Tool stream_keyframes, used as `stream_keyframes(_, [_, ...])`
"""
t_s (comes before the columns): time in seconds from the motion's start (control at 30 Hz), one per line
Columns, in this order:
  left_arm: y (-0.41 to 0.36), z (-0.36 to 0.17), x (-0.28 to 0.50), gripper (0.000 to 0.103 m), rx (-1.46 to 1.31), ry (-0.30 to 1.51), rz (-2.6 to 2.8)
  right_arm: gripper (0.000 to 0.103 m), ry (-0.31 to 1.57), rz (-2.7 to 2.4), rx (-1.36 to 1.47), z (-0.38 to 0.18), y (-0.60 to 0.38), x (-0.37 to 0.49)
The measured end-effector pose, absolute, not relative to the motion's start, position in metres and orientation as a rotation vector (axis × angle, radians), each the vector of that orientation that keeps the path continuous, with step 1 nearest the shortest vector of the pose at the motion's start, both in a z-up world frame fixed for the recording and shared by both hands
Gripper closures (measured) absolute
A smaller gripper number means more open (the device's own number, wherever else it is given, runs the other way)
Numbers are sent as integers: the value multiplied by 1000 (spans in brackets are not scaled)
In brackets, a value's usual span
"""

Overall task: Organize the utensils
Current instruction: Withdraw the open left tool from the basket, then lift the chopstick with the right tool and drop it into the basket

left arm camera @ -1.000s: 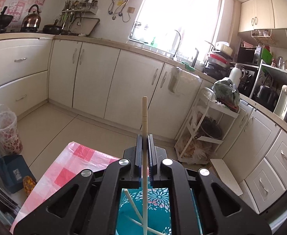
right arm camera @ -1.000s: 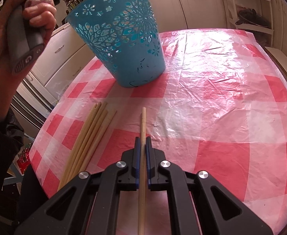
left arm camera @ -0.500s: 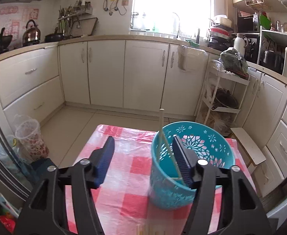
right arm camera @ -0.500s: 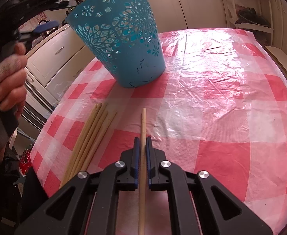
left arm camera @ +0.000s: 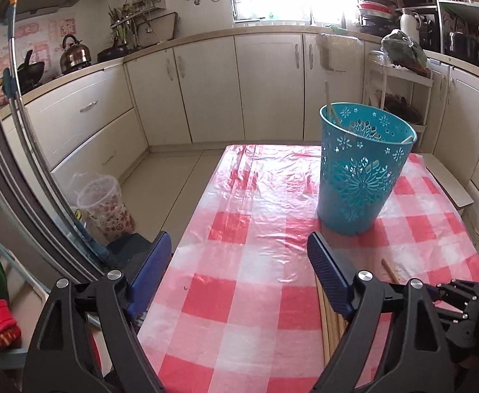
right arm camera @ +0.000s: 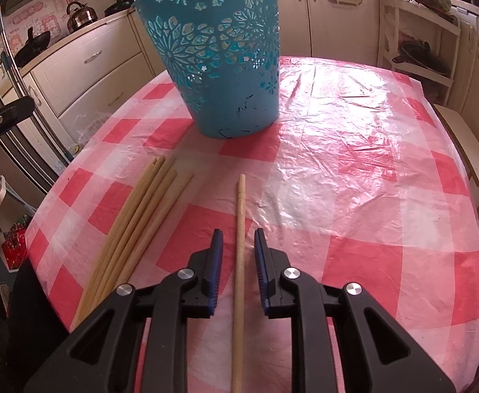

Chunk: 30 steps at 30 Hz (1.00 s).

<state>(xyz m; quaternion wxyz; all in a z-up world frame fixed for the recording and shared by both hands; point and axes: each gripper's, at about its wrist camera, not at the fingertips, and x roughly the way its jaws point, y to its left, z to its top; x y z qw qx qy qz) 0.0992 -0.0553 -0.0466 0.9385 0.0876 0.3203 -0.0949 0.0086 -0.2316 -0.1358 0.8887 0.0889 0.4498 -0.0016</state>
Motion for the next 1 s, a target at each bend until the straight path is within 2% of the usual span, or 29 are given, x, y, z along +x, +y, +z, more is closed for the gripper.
stream_keyframes(0.13, [-47,-51,93,21,169,682,-192,83,968,-43,19,-135,-211,12])
stream_keyframes(0.3, [-41,-54,89,21,145,708,-202,84,993,-50,-46,-135,-206,15])
stream_keyframes(0.33, [-42,-54,89,21,141,713,-204,88,994,-42,-53,-135,-205,15])
stream_keyframes(0.4, [-40,-56,89,21,131,729,-207,96,996,-29,-18,-135,-208,15])
stream_keyframes(0.53, [-31,-62,85,21,114,753,-205,97,977,3,185,-132,-229,7])
stream_keyframes(0.77, [-23,-73,85,21,96,793,-185,97,763,128,529,-84,-269,-25])
stream_keyframes(1.0, [-29,-75,83,21,74,802,-199,97,425,194,617,20,-287,-8])
